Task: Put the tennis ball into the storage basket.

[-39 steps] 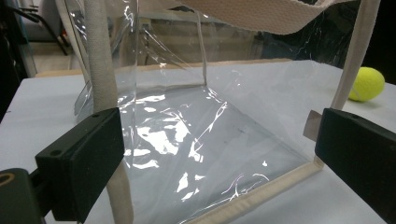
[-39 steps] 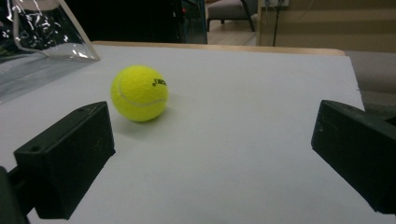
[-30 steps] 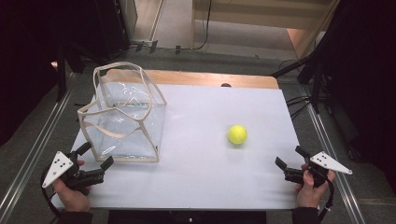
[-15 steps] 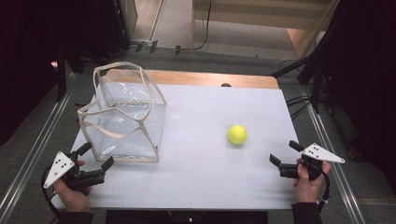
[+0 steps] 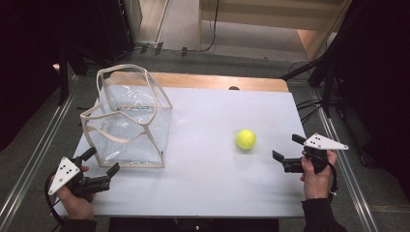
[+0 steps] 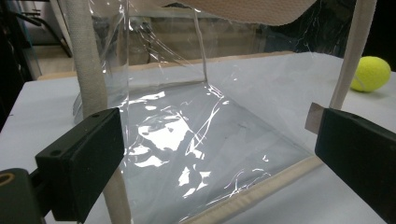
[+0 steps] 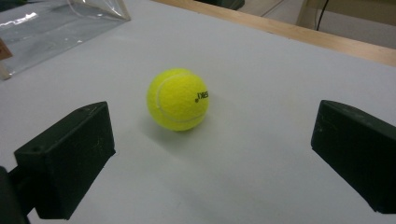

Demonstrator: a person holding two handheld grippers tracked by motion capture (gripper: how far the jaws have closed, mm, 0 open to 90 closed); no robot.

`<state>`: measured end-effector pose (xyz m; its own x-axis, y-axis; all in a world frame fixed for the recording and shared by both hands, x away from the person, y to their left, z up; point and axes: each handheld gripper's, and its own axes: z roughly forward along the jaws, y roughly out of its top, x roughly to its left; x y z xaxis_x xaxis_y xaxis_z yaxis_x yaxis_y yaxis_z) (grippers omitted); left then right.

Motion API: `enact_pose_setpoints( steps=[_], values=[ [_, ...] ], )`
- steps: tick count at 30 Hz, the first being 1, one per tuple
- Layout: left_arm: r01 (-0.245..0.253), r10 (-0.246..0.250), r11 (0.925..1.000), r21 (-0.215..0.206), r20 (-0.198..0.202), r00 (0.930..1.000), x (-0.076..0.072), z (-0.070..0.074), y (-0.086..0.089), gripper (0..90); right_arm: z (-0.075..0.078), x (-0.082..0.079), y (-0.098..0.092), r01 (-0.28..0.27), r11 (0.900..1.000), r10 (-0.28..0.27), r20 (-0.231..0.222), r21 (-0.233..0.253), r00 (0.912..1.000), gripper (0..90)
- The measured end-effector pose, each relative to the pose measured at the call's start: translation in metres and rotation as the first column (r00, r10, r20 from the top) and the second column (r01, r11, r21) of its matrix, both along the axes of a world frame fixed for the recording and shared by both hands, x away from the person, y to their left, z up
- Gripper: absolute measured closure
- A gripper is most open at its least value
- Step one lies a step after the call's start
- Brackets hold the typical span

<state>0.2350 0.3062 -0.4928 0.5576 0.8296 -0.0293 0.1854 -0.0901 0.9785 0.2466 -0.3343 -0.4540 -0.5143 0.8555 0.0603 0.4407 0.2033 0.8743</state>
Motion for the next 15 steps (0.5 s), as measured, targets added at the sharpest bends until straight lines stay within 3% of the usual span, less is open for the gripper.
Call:
enact_pose_setpoints(
  steps=[15],
  values=[
    [0.011,-0.011,0.9999,0.000,0.006,0.9999,0.000,0.000,0.000,1.3,0.012,0.027,0.022,-0.068,0.994,0.062,-0.066,-0.091,0.9959,0.0]
  ],
)
